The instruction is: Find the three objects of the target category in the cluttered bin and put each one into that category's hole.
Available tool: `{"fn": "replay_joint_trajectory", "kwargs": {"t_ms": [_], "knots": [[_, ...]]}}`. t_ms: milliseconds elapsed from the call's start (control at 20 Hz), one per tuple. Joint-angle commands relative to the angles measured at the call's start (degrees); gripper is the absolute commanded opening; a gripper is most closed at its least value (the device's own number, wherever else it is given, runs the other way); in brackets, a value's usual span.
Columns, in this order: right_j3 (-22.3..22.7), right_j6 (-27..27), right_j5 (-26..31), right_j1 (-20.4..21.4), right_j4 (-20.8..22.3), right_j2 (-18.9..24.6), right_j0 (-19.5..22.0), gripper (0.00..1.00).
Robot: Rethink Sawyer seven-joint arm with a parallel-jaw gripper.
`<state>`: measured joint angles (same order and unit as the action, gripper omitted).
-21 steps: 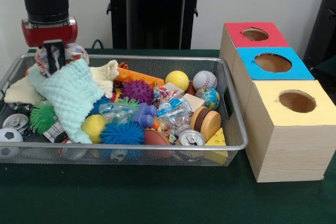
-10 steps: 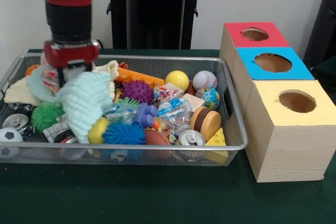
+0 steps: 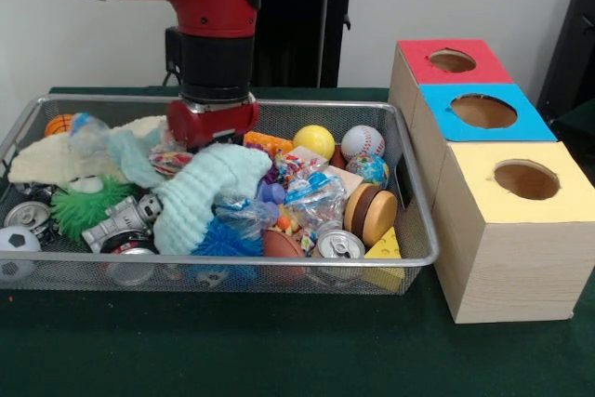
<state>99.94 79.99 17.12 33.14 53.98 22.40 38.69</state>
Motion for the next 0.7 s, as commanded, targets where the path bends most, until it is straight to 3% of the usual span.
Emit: {"fn": "replay_joint_trajectory", "kwargs": {"t_ms": [50,350,700], "knots": [[4.3,0.3,2.7,6.8,-3.6,0.6,7.4,1.00],[-1.5,1.6,1.4,2.4,-1.4,0.0,5.8,1.00],[4.3,-8.8,8.2,9.2,-6.7,6.9,13.8,1.00]]}}
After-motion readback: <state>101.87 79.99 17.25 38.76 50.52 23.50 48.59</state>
